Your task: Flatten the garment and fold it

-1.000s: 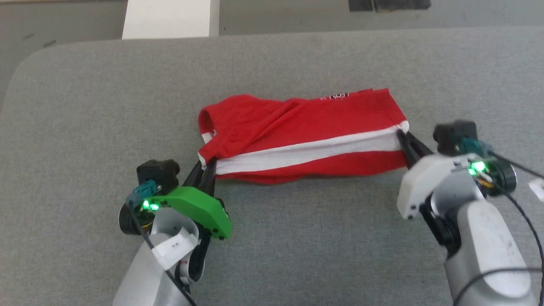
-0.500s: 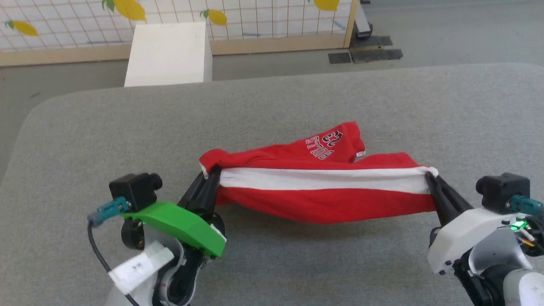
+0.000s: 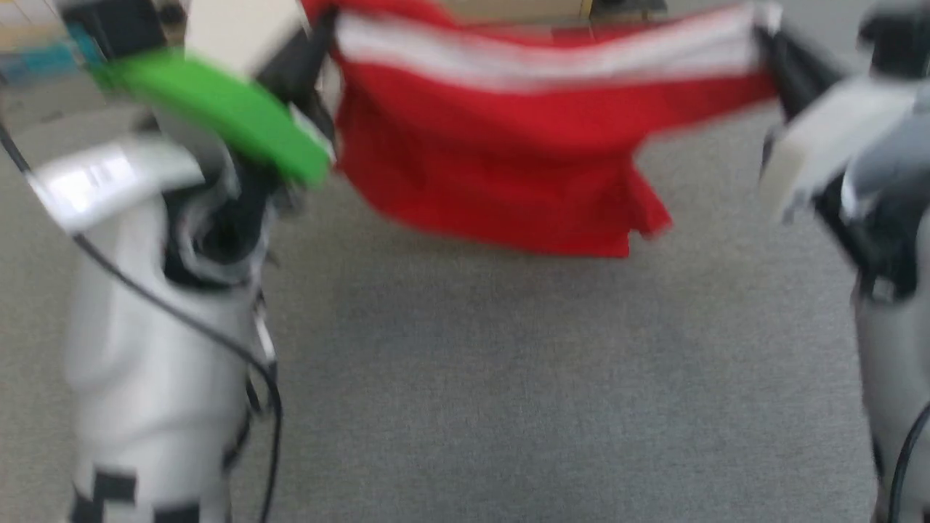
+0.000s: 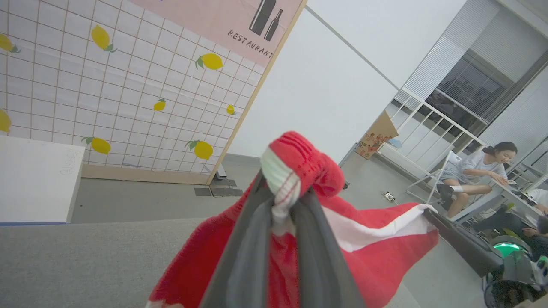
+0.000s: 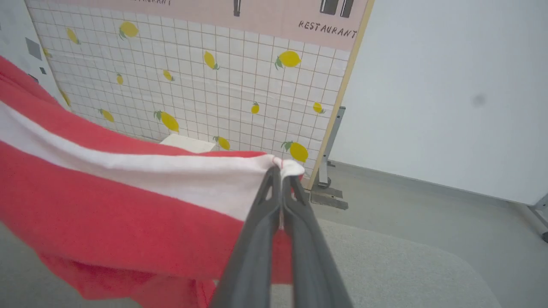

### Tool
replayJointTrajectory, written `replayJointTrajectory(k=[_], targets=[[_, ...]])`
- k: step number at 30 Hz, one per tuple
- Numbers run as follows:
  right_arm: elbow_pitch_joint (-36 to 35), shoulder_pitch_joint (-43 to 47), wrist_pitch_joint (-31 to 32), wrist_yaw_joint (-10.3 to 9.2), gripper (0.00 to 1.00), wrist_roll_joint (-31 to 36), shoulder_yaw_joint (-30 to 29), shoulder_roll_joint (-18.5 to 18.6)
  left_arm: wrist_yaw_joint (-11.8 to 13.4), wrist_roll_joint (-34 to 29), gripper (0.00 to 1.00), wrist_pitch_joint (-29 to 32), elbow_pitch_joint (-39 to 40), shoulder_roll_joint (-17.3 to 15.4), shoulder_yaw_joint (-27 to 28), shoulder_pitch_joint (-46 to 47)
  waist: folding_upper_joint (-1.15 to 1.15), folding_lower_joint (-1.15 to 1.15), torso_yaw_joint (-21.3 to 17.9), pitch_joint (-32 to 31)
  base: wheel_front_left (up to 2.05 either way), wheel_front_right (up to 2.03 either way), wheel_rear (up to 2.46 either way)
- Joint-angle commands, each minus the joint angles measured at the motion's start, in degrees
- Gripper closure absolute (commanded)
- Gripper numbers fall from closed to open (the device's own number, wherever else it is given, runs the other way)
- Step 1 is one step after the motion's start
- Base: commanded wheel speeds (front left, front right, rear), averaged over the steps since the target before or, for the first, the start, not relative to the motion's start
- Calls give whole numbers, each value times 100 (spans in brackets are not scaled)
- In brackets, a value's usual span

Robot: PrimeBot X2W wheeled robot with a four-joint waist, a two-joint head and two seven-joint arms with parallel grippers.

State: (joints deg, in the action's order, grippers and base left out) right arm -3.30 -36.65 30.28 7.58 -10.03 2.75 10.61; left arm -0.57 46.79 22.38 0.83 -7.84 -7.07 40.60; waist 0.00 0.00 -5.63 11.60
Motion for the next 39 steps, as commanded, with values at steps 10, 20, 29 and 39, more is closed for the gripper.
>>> replayJointTrajectory(k=[10,20,29,39], targets=[[1802,-3017,-1737,-9,100,674,-222,-35,1,-593,100,-1634,-1523,-16,548,2786,0,0,-84,1882,0,0,0],[2393,-1872,-1688,-9,100,274,188,-6,-416,-904,100,-1734,-1998,-291,39,1405,0,0,68,1585,0,0,0],[1294,612,-753,-9,100,-277,143,267,-386,-697,100,-1239,-1366,-446,-253,-1304,0,0,190,793,0,0,0],[-406,3638,631,-9,100,-275,-636,-76,100,-382,100,-270,33,-666,-551,-4104,0,0,317,-106,0,0,0]])
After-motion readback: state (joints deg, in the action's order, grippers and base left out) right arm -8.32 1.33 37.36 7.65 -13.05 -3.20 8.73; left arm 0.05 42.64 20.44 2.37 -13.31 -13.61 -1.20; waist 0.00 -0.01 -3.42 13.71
